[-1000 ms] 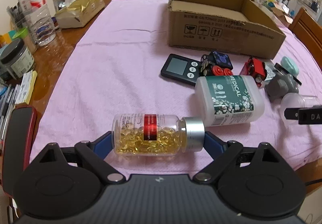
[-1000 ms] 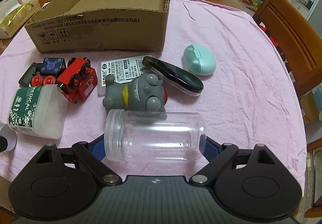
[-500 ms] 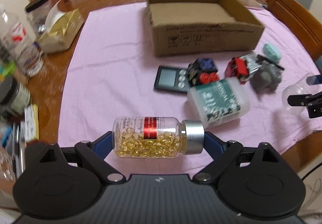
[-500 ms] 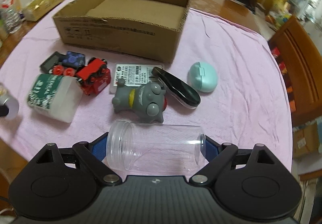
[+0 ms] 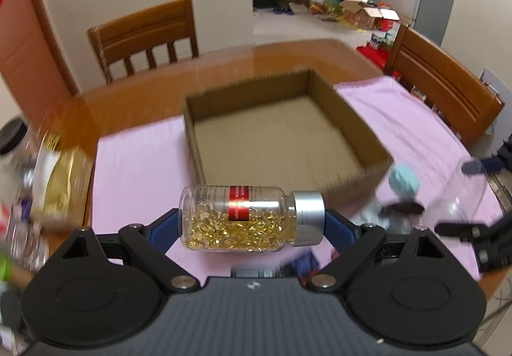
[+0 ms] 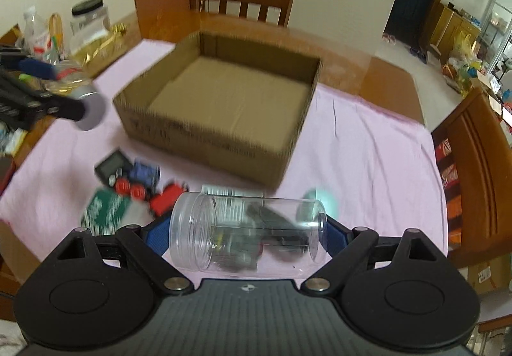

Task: Organize rigid objects
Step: 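Drop capsule bottle into box with left tool while right tool drops the jar in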

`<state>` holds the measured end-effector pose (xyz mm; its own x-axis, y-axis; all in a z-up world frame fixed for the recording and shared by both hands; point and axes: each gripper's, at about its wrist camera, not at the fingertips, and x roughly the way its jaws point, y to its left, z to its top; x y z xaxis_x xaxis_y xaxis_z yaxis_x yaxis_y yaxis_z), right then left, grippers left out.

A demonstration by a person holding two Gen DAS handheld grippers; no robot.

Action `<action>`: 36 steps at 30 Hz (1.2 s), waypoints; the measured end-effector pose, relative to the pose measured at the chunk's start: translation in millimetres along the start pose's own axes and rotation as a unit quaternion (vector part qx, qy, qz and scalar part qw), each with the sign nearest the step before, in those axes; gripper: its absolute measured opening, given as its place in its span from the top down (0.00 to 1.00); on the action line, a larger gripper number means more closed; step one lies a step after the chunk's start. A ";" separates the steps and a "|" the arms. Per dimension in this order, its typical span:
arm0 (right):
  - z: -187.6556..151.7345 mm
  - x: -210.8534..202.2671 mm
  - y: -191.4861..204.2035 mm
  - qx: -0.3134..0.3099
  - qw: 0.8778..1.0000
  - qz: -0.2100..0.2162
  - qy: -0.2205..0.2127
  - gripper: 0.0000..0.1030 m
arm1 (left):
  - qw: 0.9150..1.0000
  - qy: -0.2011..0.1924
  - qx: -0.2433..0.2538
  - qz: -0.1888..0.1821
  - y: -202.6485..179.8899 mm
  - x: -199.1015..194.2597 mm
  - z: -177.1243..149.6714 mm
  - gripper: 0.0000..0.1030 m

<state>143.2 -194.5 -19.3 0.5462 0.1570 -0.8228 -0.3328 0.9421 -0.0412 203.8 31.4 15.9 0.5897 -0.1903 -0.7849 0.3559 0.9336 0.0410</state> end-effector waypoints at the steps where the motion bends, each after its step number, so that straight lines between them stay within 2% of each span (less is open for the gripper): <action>1: 6.9 1.4 -0.3 0.003 1.000 0.001 -0.003 0.09 | 1.000 -0.004 0.004 0.000 1.7 8.3 9.6 0.10; 7: 37.6 12.6 2.6 0.015 1.000 -0.010 -0.010 0.09 | 1.000 0.003 0.013 -0.015 13.1 65.9 52.1 0.10; 12: 54.7 22.8 3.3 0.025 0.999 -0.022 -0.007 0.09 | 1.000 0.013 0.015 -0.020 22.0 107.0 69.4 0.10; 18: 69.8 35.3 5.1 0.034 0.999 -0.039 -0.001 0.09 | 1.000 0.000 -0.025 -0.012 39.1 137.4 82.3 0.09; 22: 74.1 41.1 6.7 0.037 0.998 -0.045 0.004 0.09 | 0.999 -0.008 -0.036 -0.014 48.2 134.0 79.7 0.08; 28: 77.2 47.3 9.6 0.030 0.999 -0.039 0.009 0.09 | 0.999 -0.023 -0.041 -0.011 52.2 107.7 62.0 0.05; 31: 80.2 50.0 10.8 0.023 0.999 -0.030 0.007 0.09 | 0.998 -0.030 -0.048 0.002 53.8 92.5 49.6 0.04; 36: 90.5 60.1 10.2 0.004 1.000 -0.007 0.003 0.09 | 0.995 -0.033 -0.092 0.033 57.2 67.2 19.7 0.02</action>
<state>242.2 -148.6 -17.9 0.5457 0.1411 -0.8260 -0.3188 0.9466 -0.0489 278.1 66.0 -22.3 0.6557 -0.1397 -0.7420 0.1791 0.9835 -0.0269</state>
